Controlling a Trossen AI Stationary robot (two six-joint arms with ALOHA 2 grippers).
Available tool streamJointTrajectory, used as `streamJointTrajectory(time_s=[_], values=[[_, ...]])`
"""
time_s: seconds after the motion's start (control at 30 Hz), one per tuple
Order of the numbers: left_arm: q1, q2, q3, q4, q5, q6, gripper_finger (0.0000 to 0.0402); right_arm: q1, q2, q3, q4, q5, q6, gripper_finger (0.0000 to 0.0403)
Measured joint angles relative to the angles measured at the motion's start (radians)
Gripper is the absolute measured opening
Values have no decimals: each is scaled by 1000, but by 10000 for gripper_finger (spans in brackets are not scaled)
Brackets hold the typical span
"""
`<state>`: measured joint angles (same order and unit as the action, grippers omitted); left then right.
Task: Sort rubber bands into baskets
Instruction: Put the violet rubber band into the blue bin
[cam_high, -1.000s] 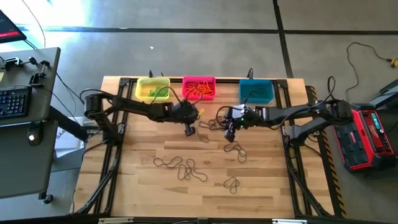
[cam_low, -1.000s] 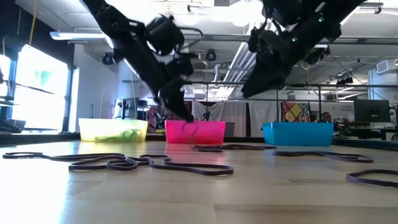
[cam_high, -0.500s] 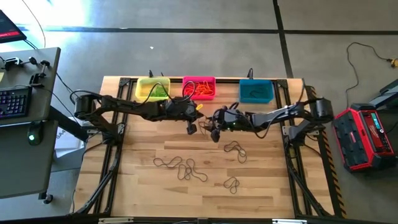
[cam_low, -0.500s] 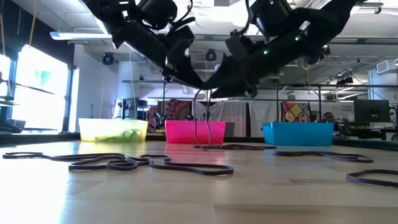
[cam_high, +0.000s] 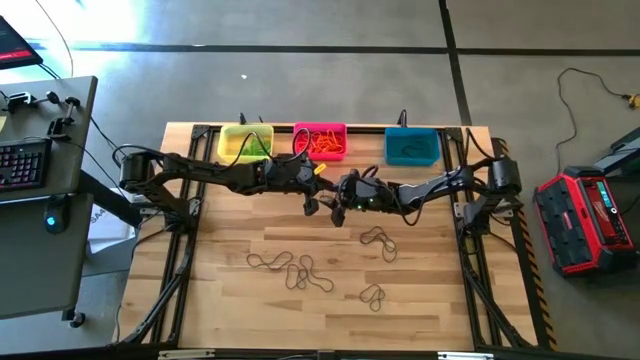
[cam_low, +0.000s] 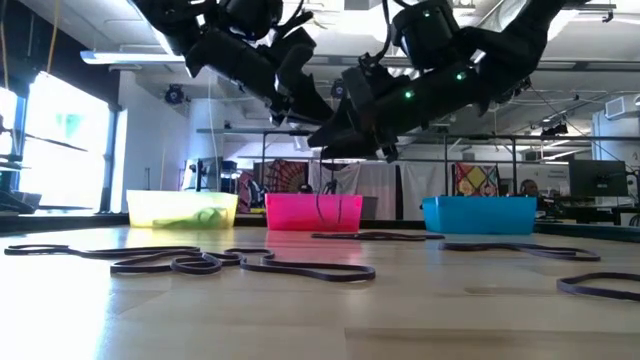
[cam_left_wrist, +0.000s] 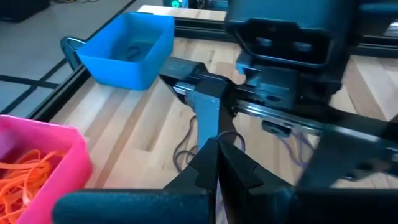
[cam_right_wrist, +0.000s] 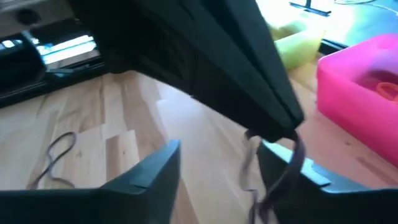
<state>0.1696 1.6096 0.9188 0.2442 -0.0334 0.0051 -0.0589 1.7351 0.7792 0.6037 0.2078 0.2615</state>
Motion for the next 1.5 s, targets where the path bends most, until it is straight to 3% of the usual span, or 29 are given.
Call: streamJointTrajectory(time_s=[0.27,0.47,0.73,1.2,1.33,1.5], values=[[0,0,-2,5,-63,-20,24,-6,0,2,-21,29,-16,16],[2,0,-3,-2,-66,-30,76,-22,-35,1,-105,31,-9,8],[10,0,-3,8,-69,-29,135,-44,-182,1,-347,154,-19,2],[5,0,-4,57,-50,-73,142,-201,-545,1,-913,495,-60,0],[-9,17,-4,102,-30,-98,142,-307,-604,1,-1010,520,-102,0],[-23,48,-4,160,-27,-91,142,-452,-611,-25,-1001,521,-189,0]])
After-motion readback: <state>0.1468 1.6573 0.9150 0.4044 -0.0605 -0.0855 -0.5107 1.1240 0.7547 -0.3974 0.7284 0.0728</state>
